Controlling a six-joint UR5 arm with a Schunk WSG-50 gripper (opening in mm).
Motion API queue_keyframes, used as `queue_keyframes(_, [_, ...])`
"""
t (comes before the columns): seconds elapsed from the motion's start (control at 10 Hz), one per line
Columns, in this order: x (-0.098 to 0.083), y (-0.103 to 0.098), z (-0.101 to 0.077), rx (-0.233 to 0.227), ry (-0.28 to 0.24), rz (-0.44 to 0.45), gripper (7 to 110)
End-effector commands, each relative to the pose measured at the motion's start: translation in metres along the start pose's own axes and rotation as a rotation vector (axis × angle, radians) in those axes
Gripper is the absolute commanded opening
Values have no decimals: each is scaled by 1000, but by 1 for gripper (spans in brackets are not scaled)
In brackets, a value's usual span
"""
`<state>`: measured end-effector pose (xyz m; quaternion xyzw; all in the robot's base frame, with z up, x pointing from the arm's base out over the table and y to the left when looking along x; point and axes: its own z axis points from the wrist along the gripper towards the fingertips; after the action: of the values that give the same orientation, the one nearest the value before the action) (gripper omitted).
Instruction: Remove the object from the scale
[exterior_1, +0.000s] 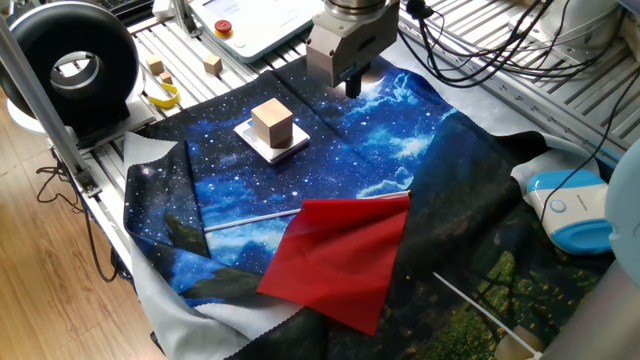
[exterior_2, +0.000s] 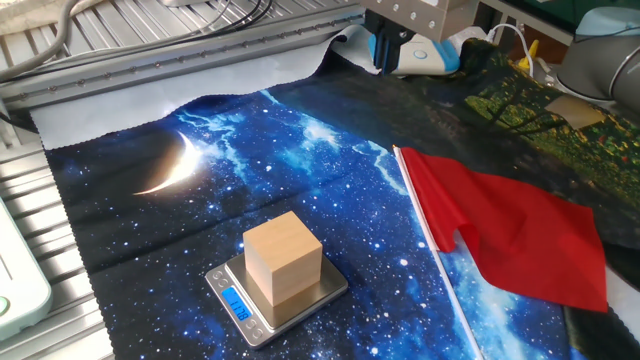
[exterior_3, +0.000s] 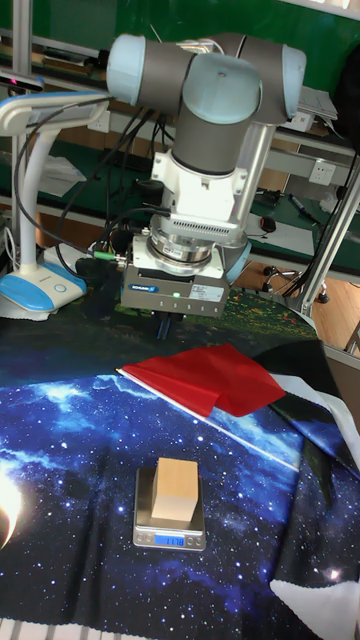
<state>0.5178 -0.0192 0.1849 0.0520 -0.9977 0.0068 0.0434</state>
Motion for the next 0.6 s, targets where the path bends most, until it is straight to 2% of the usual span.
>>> queue_keyframes(0.0, [3,-1,3,-34,-7,-9,7])
queue_keyframes(0.2, [4,-6,7,-36,-15,-12,7])
queue_keyframes(0.5, [5,-4,7,-46,-13,0,7])
